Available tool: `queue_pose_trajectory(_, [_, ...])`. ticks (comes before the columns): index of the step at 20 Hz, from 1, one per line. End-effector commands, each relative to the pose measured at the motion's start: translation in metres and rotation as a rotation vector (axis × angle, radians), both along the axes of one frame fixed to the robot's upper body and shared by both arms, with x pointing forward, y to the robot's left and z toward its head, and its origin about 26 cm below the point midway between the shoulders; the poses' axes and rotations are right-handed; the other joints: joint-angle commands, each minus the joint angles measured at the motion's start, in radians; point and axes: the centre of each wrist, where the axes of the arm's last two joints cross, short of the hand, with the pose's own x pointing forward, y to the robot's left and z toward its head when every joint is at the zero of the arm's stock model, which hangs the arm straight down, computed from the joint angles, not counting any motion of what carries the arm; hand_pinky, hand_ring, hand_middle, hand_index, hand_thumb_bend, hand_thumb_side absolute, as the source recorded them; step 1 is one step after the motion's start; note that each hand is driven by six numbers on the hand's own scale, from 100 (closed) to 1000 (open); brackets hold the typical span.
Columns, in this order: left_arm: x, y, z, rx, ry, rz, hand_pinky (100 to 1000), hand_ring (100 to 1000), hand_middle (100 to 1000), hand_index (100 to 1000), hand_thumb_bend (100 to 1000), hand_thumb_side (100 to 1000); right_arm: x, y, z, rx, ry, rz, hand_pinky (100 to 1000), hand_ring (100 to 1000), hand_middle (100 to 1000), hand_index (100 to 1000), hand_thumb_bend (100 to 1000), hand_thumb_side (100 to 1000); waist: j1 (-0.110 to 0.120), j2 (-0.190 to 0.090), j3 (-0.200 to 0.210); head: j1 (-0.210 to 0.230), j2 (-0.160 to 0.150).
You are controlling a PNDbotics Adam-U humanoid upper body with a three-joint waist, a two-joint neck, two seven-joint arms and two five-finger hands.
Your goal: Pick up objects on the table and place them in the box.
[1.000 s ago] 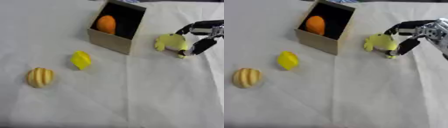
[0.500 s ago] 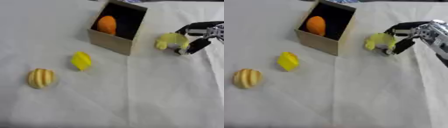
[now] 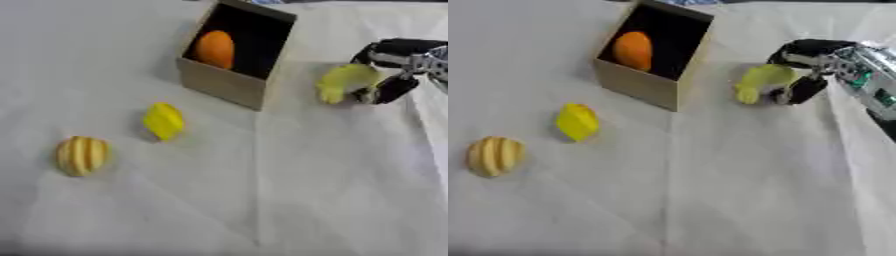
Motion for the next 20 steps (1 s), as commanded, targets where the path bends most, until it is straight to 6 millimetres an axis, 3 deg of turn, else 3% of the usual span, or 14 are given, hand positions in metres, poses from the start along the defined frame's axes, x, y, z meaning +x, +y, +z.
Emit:
queue_pose_trajectory(1, [-0.002, 0.001, 0.011, 0.023, -0.036, 0.000, 774, 665, 627, 794, 319, 567, -0.023, 0.013, 0.055, -0.011, -0.180, 0.073, 871, 796, 663, 738, 187, 100, -0.001, -0.027, -0.003, 0.003, -0.002])
queue_pose_trajectory(6, [-0.003, 0.001, 0.010, 0.029, -0.036, 0.000, 774, 666, 629, 794, 324, 563, -0.045, 0.054, 0.105, 0.007, -0.298, 0.201, 874, 794, 668, 745, 191, 100, -0.005, -0.038, -0.009, 0.003, 0.002])
queue_pose_trajectory(11, [-0.002, 0.000, 0.010, 0.032, -0.035, -0.003, 774, 665, 629, 794, 326, 561, -0.044, 0.088, 0.133, 0.048, -0.344, 0.258, 877, 787, 668, 749, 166, 100, -0.005, -0.046, -0.007, 0.003, 0.006])
queue_pose_trajectory(15, [-0.002, -0.001, 0.010, 0.031, -0.035, -0.010, 774, 666, 629, 794, 325, 560, -0.025, 0.113, 0.133, 0.057, -0.308, 0.279, 878, 791, 677, 756, 131, 100, -0.003, -0.049, -0.003, -0.003, 0.006])
queue_pose_trajectory(20, [-0.001, -0.003, 0.012, 0.033, -0.041, -0.023, 774, 666, 630, 794, 327, 556, 0.008, 0.130, 0.112, 0.051, -0.226, 0.257, 878, 797, 687, 765, 100, 100, 0.004, -0.048, 0.015, -0.019, 0.004])
